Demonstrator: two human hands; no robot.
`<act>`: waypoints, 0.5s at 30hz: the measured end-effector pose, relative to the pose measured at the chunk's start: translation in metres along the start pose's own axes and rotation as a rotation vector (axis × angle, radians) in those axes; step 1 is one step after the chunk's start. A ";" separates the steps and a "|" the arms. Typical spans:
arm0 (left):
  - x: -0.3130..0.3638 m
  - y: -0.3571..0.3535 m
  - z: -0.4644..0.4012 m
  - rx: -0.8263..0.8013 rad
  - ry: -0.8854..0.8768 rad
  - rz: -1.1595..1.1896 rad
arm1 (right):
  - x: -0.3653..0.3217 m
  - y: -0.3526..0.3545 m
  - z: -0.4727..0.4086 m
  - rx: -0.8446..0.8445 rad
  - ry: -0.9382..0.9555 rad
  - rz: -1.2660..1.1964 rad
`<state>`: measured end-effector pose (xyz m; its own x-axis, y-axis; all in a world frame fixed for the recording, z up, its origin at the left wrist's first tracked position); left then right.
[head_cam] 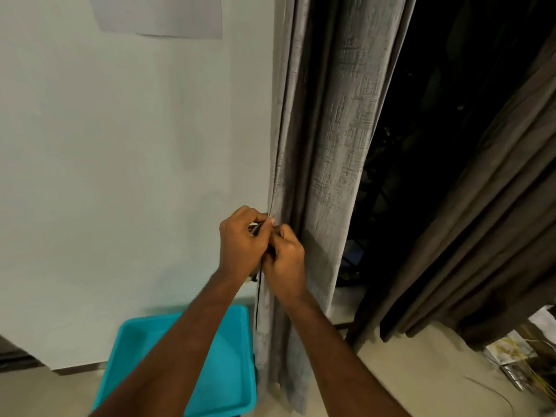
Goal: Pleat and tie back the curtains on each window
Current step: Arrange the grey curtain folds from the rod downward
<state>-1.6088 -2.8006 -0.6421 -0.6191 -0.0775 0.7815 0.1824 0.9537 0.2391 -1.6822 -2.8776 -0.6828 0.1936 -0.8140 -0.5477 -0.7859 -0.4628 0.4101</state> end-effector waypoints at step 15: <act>-0.010 -0.022 -0.007 0.035 0.012 -0.044 | 0.044 0.078 0.002 0.328 -0.093 0.179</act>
<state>-1.6010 -2.8233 -0.6510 -0.6166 -0.1228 0.7776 0.1286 0.9588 0.2534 -1.7364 -2.9492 -0.6763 -0.0061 -0.8293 -0.5588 -0.9516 -0.1670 0.2582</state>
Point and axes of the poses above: each hand's wrist, its own z-axis away from the middle knuckle, its own y-axis out of the back of the hand, x = y × z, the point moved 3 cm from there along -z, towards the middle knuckle, and after that the axes turned 11 degrees about y, right-handed, at the moved point
